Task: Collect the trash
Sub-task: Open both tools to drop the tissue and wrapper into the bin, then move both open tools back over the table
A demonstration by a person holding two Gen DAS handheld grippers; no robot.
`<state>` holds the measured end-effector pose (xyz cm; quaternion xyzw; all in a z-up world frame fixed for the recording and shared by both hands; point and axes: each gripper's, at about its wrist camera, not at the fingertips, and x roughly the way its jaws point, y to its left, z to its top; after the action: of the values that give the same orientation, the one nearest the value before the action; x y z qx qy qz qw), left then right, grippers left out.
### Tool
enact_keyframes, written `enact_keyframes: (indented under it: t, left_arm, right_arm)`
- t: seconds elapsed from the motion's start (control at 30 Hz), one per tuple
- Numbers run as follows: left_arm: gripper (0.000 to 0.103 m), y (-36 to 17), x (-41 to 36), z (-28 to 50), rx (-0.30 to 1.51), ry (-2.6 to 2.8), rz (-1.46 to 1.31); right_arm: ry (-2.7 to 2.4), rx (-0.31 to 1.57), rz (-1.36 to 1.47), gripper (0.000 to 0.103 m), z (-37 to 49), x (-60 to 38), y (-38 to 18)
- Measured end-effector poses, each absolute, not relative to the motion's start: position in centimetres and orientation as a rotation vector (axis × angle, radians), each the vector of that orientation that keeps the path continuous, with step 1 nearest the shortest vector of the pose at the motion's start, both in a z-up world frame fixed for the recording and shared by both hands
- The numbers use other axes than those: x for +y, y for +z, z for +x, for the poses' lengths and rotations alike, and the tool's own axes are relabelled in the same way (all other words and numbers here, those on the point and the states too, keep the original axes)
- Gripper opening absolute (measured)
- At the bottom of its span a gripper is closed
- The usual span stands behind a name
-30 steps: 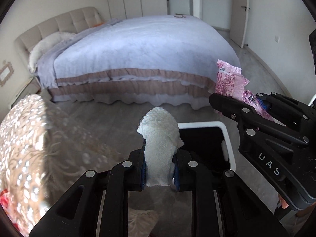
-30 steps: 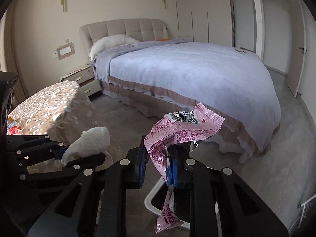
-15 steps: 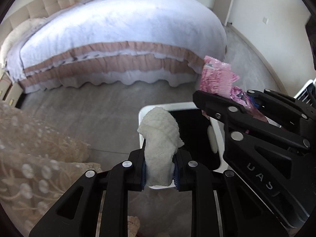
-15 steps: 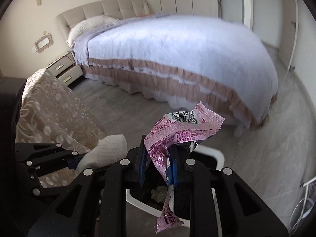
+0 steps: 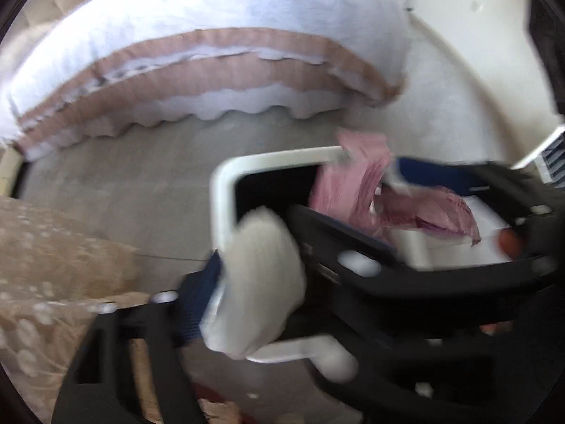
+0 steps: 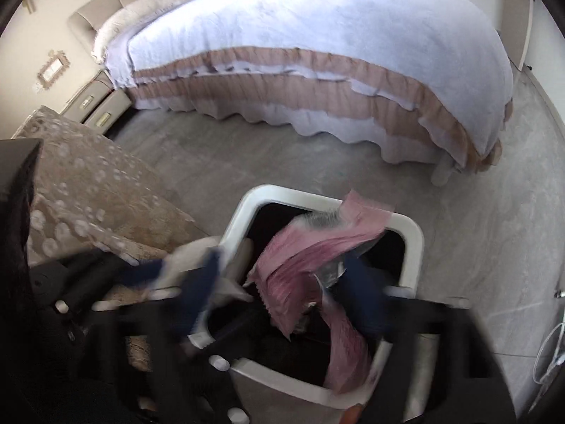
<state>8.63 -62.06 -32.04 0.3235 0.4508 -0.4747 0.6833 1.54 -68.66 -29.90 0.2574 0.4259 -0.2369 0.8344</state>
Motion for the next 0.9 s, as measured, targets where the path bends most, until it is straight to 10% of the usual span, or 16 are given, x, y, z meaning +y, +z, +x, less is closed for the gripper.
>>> enact_keyframes:
  t: [0.07,0.9]
  left_arm:
    - [0.098,-32.7,-61.9,9.5,1.082,-1.079,0.687]
    - [0.098,-18.5,-52.5,9.5,0.818,-0.922,0.492]
  right_arm:
    - [-0.498,0.902,0.573,0.099,1.0,-69.1,-30.4]
    - [-0.475,0.667,0.331,0.099,-0.1,-64.0,-18.7]
